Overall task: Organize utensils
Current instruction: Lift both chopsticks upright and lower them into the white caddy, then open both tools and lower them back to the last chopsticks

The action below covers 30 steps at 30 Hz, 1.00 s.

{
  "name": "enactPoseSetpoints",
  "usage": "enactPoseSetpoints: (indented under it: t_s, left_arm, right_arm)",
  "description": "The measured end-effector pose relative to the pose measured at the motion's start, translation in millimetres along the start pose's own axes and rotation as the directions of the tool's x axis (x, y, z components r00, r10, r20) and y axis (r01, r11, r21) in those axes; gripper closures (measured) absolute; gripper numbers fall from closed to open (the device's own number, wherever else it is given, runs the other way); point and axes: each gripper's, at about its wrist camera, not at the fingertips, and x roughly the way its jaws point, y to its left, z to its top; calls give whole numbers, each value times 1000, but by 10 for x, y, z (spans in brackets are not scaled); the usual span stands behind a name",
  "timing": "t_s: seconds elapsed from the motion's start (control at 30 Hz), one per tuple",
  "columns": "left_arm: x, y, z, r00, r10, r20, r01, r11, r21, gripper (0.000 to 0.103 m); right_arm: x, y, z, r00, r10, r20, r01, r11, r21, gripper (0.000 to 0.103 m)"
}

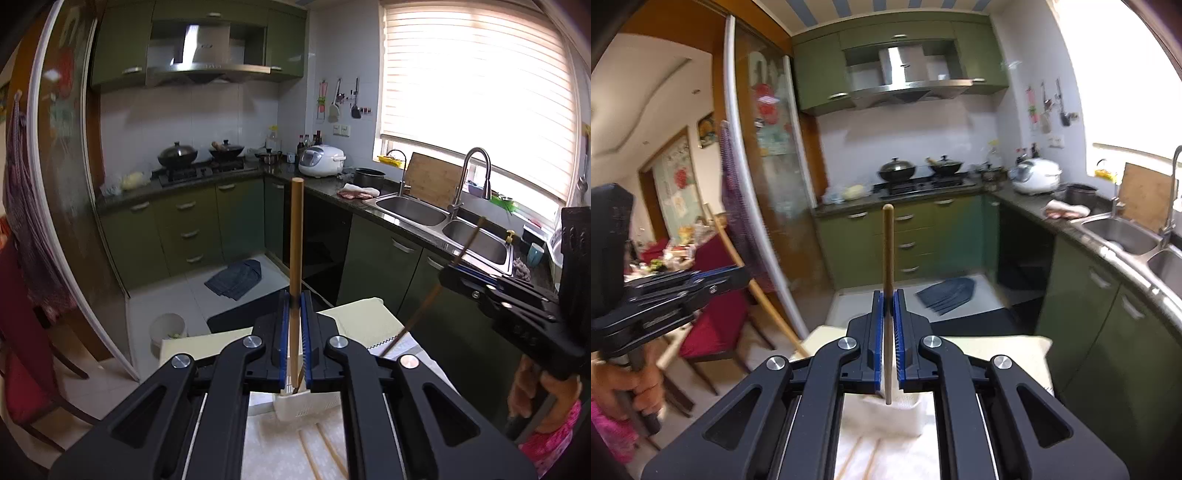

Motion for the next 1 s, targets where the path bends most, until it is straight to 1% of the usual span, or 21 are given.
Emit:
enactPoseSetpoints:
  t_s: [0.13,0.23,0.33,0.43,0.53,0.6,0.67,0.7,0.73,0.77,0.8,0.83,0.87,0.93,0.97,1.0]
  left_arm:
    - [292,42,-95,1000,-9,-27,8,1000,-16,97]
    - [510,57,-203,998,-16,-66,15,1000,-19,97]
    - [720,74,-346,991,-28,-129,25,999,-27,97]
    - [895,110,-475,980,-37,-196,28,999,-46,97]
    - [959,131,-533,976,-28,-218,19,999,-42,97]
    - [953,131,-541,974,-33,-224,24,999,-42,96]
    - [900,124,-526,975,-31,-218,22,999,-41,92]
    - [862,123,-518,976,-37,-215,28,999,-45,88]
    - [807,122,-507,977,-45,-209,35,998,-51,82]
    - [746,120,-500,978,-49,-203,39,998,-53,78]
    - [667,117,-499,979,-49,-199,39,998,-55,71]
    - [607,98,-511,978,-52,-201,42,998,-56,67]
    - [546,79,-540,976,-58,-208,48,997,-54,67]
    - [441,20,-694,966,-55,-251,48,998,-36,67]
    - [429,-6,-785,959,-58,-277,50,998,-34,67]
    - [434,-29,-903,947,-67,-313,57,998,-38,67]
  right_arm:
    - [398,-90,-55,999,-6,-37,6,1000,15,97]
    - [683,-102,-169,997,-11,-77,12,1000,7,97]
    - [976,-125,-311,989,-20,-145,20,1000,3,96]
    - [1181,-175,-471,980,-25,-195,26,1000,6,96]
    - [1315,-230,-578,974,-25,-225,29,999,14,96]
    - [1328,-246,-617,974,-27,-227,31,999,15,95]
    - [1291,-248,-612,975,-26,-219,30,999,17,94]
    - [1228,-234,-614,978,-23,-208,27,999,19,93]
    - [1143,-228,-593,982,-17,-188,22,1000,21,82]
    - [1028,-216,-593,986,-14,-169,18,1000,24,76]
    - [889,-206,-584,989,-5,-146,9,1000,28,67]
    - [746,-202,-578,992,9,-126,-5,1000,29,64]
    - [615,-192,-584,993,16,-115,-13,1000,28,62]
    - [325,-203,-699,994,12,-109,-10,1000,22,46]
    - [214,-215,-758,993,6,-115,-5,1000,17,43]
    - [104,-224,-865,991,-2,-132,3,1000,5,39]
